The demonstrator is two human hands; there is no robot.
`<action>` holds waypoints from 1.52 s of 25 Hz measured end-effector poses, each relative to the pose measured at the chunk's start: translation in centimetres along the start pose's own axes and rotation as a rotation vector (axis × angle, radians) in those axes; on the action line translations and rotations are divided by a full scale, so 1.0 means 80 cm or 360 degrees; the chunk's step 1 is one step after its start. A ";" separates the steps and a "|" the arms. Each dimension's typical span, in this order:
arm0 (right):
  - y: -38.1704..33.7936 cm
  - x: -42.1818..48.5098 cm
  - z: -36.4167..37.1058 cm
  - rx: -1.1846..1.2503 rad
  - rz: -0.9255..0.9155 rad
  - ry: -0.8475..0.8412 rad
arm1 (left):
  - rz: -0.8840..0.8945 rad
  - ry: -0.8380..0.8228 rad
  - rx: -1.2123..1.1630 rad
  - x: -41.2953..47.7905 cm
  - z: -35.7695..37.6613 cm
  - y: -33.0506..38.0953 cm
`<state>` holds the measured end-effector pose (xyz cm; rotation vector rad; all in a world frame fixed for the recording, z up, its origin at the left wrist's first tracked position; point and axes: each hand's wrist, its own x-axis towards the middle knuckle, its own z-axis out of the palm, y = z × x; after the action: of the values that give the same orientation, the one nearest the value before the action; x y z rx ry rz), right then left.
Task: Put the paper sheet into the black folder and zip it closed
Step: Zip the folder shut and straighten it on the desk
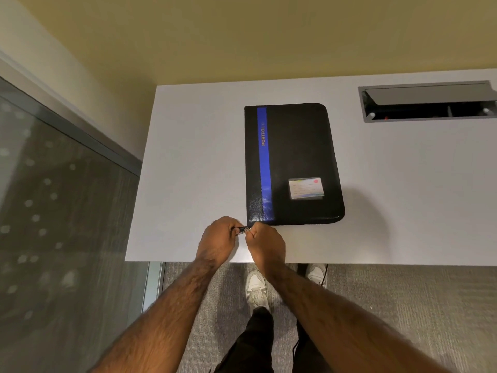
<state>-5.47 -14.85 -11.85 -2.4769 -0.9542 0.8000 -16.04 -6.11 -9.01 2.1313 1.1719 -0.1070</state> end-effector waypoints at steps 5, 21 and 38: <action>0.002 -0.003 -0.001 -0.0166 0.0011 0.0107 | 0.0059 0.0088 0.0161 0.003 -0.003 0.003; 0.071 0.000 -0.042 -0.0203 0.0135 0.0267 | 0.0128 0.0092 0.0316 0.013 -0.010 0.001; 0.168 0.007 -0.132 -0.0141 0.0397 0.0331 | 0.0029 0.0073 0.0578 0.012 -0.014 0.005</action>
<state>8.05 -25.28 -10.86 -2.7279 -0.6291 0.5679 -15.42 -4.90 -8.28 2.4698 1.2331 -0.2831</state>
